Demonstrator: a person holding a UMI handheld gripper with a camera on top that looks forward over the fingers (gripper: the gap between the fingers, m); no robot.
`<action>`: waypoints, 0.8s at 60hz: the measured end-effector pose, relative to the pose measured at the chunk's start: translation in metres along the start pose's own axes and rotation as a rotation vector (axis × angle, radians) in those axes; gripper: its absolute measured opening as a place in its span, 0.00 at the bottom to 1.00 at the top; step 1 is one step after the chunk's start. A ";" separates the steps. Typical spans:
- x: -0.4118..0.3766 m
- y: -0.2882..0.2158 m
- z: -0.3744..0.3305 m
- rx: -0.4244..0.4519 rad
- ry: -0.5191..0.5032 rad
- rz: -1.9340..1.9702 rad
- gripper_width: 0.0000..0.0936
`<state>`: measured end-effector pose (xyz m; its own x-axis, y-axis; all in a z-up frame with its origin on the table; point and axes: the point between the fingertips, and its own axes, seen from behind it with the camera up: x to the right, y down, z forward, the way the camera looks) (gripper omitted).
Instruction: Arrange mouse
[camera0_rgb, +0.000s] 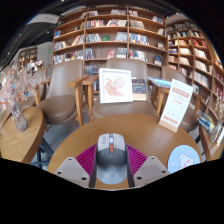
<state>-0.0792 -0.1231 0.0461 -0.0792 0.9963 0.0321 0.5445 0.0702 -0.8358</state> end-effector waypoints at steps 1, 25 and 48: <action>0.003 -0.006 -0.006 0.010 -0.004 0.004 0.47; 0.221 -0.044 -0.083 0.083 0.191 0.042 0.47; 0.297 0.080 -0.032 -0.081 0.203 0.133 0.47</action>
<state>-0.0320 0.1804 0.0062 0.1622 0.9859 0.0413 0.6051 -0.0663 -0.7934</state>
